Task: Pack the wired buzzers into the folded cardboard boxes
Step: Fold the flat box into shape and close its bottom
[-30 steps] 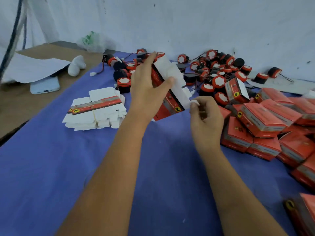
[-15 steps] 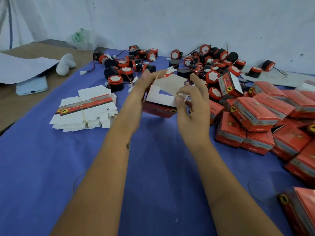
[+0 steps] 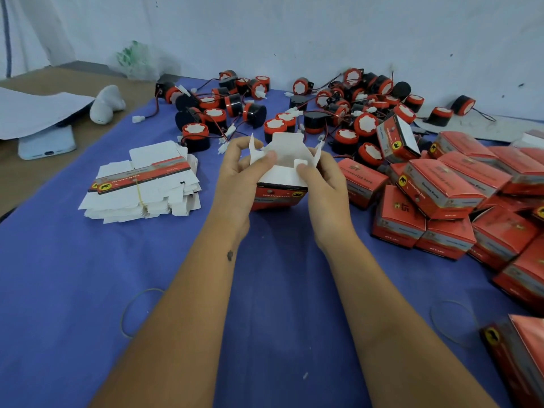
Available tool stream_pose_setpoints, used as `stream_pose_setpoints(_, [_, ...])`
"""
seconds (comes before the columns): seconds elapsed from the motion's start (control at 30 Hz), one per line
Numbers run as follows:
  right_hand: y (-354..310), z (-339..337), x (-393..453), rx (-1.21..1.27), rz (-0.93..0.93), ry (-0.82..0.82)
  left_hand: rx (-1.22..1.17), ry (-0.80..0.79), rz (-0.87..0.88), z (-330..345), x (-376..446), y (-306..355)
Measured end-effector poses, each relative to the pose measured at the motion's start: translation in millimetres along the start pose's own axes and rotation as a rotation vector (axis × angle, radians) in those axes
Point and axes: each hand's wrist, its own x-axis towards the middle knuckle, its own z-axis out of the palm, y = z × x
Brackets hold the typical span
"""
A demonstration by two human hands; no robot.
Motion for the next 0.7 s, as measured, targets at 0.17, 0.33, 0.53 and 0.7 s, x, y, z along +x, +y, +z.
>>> stream_pose_setpoints(0.17, [-1,8,-1,-0.081,-0.039,0.009,-0.072,-0.059,0.010,3,2,2])
stream_pose_setpoints(0.33, [0,11,2,-0.177,-0.026,-0.011,-0.145,-0.038,-0.056,2,2,1])
stream_pose_setpoints(0.53, [-4,14,-2,-0.141,0.029,-0.050,0.056,-0.027,-0.012,4,1,-4])
stream_pose_setpoints(0.7, [-7,7,-3,0.381,0.186,-0.170,-0.002,0.045,-0.022,4,2,-6])
